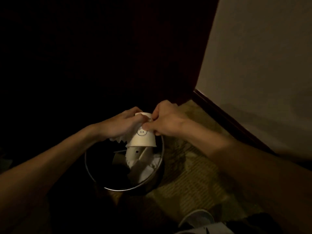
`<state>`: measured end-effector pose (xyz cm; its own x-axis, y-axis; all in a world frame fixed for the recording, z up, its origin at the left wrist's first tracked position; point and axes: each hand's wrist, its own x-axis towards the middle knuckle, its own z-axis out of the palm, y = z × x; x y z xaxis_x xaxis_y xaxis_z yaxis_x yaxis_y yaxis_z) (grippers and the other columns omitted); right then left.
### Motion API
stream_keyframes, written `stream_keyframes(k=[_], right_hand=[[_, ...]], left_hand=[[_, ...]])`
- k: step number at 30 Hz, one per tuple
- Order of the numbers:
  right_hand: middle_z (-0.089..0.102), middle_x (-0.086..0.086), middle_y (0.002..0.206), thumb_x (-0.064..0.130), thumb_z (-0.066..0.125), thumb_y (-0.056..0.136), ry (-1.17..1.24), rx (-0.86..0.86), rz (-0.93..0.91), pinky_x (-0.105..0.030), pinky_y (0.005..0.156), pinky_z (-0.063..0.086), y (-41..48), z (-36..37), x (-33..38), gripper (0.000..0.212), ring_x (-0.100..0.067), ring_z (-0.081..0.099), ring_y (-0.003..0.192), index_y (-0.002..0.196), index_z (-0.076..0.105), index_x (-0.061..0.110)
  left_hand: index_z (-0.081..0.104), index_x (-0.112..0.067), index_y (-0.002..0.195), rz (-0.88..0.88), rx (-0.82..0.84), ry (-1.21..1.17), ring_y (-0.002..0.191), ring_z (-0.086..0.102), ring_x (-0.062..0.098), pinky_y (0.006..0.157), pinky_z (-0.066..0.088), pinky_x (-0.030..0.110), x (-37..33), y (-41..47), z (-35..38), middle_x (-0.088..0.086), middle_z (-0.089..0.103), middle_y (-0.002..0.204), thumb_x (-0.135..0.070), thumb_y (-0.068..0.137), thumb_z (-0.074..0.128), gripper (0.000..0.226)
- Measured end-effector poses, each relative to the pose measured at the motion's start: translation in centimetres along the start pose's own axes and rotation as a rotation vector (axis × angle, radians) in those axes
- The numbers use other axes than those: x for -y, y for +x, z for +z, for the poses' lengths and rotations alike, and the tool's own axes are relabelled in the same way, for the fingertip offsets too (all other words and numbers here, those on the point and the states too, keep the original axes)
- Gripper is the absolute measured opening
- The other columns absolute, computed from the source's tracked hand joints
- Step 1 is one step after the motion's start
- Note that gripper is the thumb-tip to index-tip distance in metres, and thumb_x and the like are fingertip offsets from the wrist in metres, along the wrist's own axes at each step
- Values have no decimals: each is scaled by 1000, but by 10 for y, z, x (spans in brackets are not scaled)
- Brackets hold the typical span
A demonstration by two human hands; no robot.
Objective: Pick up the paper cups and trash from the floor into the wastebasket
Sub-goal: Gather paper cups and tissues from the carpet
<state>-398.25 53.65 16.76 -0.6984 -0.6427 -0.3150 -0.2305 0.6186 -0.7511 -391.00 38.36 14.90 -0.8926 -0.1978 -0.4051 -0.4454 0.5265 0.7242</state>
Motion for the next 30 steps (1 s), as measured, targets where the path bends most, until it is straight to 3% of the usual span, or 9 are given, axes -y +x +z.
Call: stream_keyframes(k=[2,4,9,12,14,17,21,26,30], right_hand=[[68,-12,109,28,77,83,-125,28,15,-34,82,55,19,28,2,32,-28,66,99,105,64,9],[65,-17,117,24,68,90,-207,97,56,-31,78,47,28,51,-5,29,-30,63,107,112,63,5],[56,-19,131,15,50,99,-325,348,103,-30,77,43,32,79,-24,33,-34,58,115,129,53,3],[59,-17,127,18,53,98,-332,355,36,-30,75,44,28,74,-29,28,-33,60,110,123,60,5],[64,-12,118,26,55,98,-287,300,-28,-32,76,49,22,68,-30,27,-29,63,103,116,65,8],[69,-5,108,27,59,96,-209,183,-102,-34,84,55,7,47,-29,22,-18,65,97,112,68,15],[61,13,74,31,65,89,-209,-5,-158,-21,61,44,-31,-15,-32,7,-1,56,68,94,67,26],[57,12,60,40,69,82,-275,-197,-109,-20,50,42,-126,-114,-54,19,0,52,54,79,59,24],[58,14,54,49,63,70,-337,-434,13,-19,45,40,-225,-178,-84,27,0,50,48,70,55,23]], left_hand=[[60,-23,114,-65,-3,-67,107,63,16,96,50,41,31,8,1,-2,66,113,-53,86,54,41],[57,-17,120,-118,30,-82,107,63,17,97,51,39,59,14,13,2,65,115,-42,98,53,33],[53,-13,123,-213,128,-135,87,62,3,67,53,14,100,15,41,-3,65,103,-31,102,51,28],[57,-13,123,-160,148,-20,99,62,14,83,53,26,101,17,43,3,64,112,-24,103,51,24],[56,-16,127,-102,179,137,105,64,20,93,53,37,92,16,36,5,65,117,-27,103,49,27],[62,-26,115,4,87,374,91,68,14,84,55,36,63,9,18,-1,68,105,-35,102,49,20],[64,-27,79,183,-92,309,55,60,-1,52,45,19,-8,-7,-1,-8,63,66,-36,100,54,24],[56,-28,60,545,-104,295,43,46,0,44,36,14,-125,-33,29,-13,51,48,-42,95,56,38],[48,-11,54,858,0,309,41,40,3,42,32,17,-224,-54,104,-2,42,46,-33,93,62,47]])
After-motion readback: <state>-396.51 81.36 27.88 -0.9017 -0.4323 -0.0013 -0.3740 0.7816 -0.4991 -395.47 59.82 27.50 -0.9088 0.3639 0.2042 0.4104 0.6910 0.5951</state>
